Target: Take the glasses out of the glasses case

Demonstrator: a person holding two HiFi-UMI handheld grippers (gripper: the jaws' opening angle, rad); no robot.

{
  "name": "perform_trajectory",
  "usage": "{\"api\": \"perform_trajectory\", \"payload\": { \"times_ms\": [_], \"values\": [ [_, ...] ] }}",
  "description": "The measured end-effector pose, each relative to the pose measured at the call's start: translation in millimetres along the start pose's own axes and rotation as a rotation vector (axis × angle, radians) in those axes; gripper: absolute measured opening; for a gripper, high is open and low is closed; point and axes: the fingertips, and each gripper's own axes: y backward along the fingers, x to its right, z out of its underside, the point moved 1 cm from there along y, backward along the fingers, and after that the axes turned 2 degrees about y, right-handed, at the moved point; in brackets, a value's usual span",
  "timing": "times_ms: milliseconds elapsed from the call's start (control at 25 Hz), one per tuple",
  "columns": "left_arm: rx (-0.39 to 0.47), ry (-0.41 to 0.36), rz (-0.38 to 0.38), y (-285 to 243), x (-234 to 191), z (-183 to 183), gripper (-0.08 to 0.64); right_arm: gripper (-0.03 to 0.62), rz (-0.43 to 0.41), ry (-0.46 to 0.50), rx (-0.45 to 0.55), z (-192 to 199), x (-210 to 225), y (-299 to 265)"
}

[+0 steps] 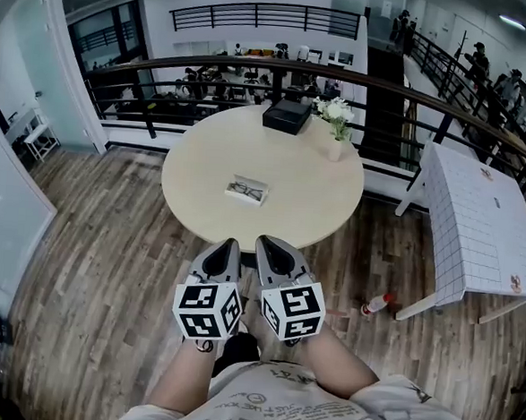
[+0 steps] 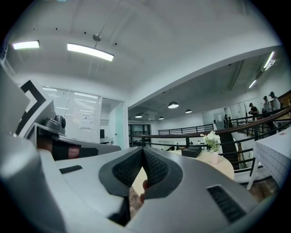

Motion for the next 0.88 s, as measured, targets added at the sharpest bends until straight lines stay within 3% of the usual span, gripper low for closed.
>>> {"api": "perform_trajectory", "payload": {
  "times_ms": [480, 880],
  "values": [
    [-0.021, 0.015, 0.015, -37, -7, 13, 0.012, 0.014, -0.026, 0.006, -0.064, 27, 23, -27],
    [-0.052, 0.064, -0.012, -72, -40, 25, 0.012, 0.015, -0.074, 0.004, -0.104, 45, 31, -68]
  ]
}}
